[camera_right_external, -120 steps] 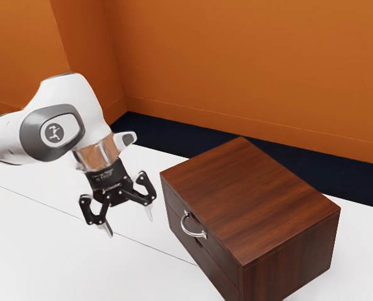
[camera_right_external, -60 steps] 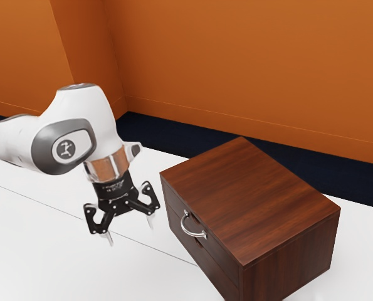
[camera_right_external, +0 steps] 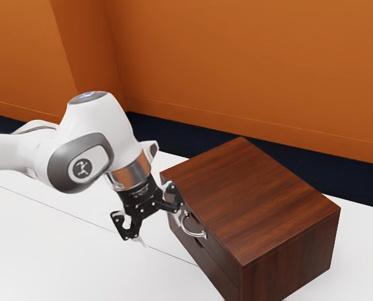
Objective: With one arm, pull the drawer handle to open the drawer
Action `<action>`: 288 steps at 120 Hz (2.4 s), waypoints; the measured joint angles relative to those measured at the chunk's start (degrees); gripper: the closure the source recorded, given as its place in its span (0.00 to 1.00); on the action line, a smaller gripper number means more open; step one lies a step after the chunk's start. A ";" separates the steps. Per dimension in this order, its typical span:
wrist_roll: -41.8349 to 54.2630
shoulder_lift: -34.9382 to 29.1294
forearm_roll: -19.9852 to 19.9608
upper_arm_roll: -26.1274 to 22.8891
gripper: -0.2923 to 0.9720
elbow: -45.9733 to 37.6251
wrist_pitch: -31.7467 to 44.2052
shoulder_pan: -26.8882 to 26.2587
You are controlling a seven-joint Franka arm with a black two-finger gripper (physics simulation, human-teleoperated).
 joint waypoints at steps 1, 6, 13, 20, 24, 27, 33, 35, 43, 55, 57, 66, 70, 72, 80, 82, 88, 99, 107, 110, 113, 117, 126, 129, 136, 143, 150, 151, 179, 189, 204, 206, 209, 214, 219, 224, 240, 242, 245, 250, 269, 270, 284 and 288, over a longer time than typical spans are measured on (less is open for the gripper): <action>-0.08 0.00 -0.13 -0.01 0.30 -0.01 0.27 -0.07; -0.46 0.07 -0.68 -0.06 0.30 -0.03 1.68 -0.31; -0.78 0.84 -1.23 -0.09 0.31 -0.04 3.29 -0.39; -0.94 1.67 -1.60 -0.07 0.31 -0.08 4.50 -0.38; -0.94 2.45 -1.75 -0.05 0.32 -0.11 5.05 -0.35; -0.94 2.86 -1.84 -0.05 0.32 -0.11 5.45 -0.34; -0.93 3.63 -1.97 -0.08 0.32 -0.13 6.29 -0.36; -0.93 3.81 -2.00 -0.08 0.32 -0.13 6.55 -0.40; -0.92 4.17 -2.09 -0.10 0.32 -0.14 7.42 -0.61; -0.91 4.69 -2.17 -0.13 0.32 -0.14 8.28 -0.90; -0.91 4.80 -2.17 -0.14 0.33 -0.14 8.39 -0.95; -0.88 5.29 -2.20 -0.13 0.33 -0.14 8.78 -1.12; -0.76 5.45 -2.20 -0.12 0.33 -0.14 8.88 -1.13; -0.71 5.49 -2.21 -0.11 0.33 -0.14 8.90 -1.12; -0.49 5.58 -2.21 -0.10 0.33 -0.18 8.94 -1.12; -0.44 5.61 -2.22 -0.10 0.33 -0.18 8.94 -1.12; -0.29 5.82 -2.22 -0.10 0.33 -0.21 8.94 -1.17; -0.03 6.50 -2.22 -0.17 0.33 -0.20 8.98 -1.49; 0.11 7.05 -2.17 -0.18 0.33 -0.15 9.10 -1.58; 0.15 7.19 -2.10 -0.17 0.33 -0.14 9.15 -1.57; 0.16 7.35 -2.02 -0.16 0.33 -0.13 9.21 -1.56; 0.15 7.48 -1.94 -0.15 0.33 -0.13 9.27 -1.54; 0.14 7.59 -1.87 -0.16 0.33 -0.15 9.33 -1.19; 0.14 7.61 -1.89 -0.17 0.33 -0.17 9.33 -1.07; 0.14 7.58 -1.94 -0.18 0.33 -0.29 9.28 -0.89; 0.14 7.21 -1.93 -0.09 0.33 -1.08 9.24 -0.75; 0.15 6.68 -1.77 -0.01 0.33 -1.72 9.18 -0.45; 0.15 6.63 -1.71 0.00 0.33 -1.78 9.17 -0.36; 0.03 5.22 1.54 0.07 0.33 -2.22 6.45 0.17; -0.19 4.37 1.84 0.06 0.33 -2.42 5.14 0.27; -0.50 2.78 1.98 0.00 0.33 -3.85 3.63 0.35; -0.56 2.55 2.03 -0.01 0.33 -4.12 3.46 0.29; -0.63 2.21 2.07 -0.01 0.33 -4.48 3.24 0.23; -0.76 1.57 2.12 0.01 0.33 -5.08 2.91 0.17; -0.87 0.83 2.16 -0.01 0.33 -5.61 2.62 0.15; -0.97 0.06 2.18 -0.01 0.33 -6.09 2.30 0.14; -1.27 -2.57 2.26 -0.01 0.33 -8.28 1.57 0.23; -1.31 -2.88 2.27 -0.01 0.33 -8.54 1.49 0.29; -1.36 -3.29 2.29 -0.01 0.33 -8.91 1.36 0.35; -1.43 -3.85 2.30 -0.01 0.33 -9.34 1.17 0.43; -1.66 -6.19 2.15 -0.02 0.34 -10.94 0.23 0.70; -1.67 -6.29 2.15 -0.02 0.34 -11.04 0.18 0.70; -1.81 -7.60 2.20 -0.02 0.34 -12.27 -0.40 0.75; -1.83 -8.00 2.22 -0.02 0.34 -12.39 -0.70 1.03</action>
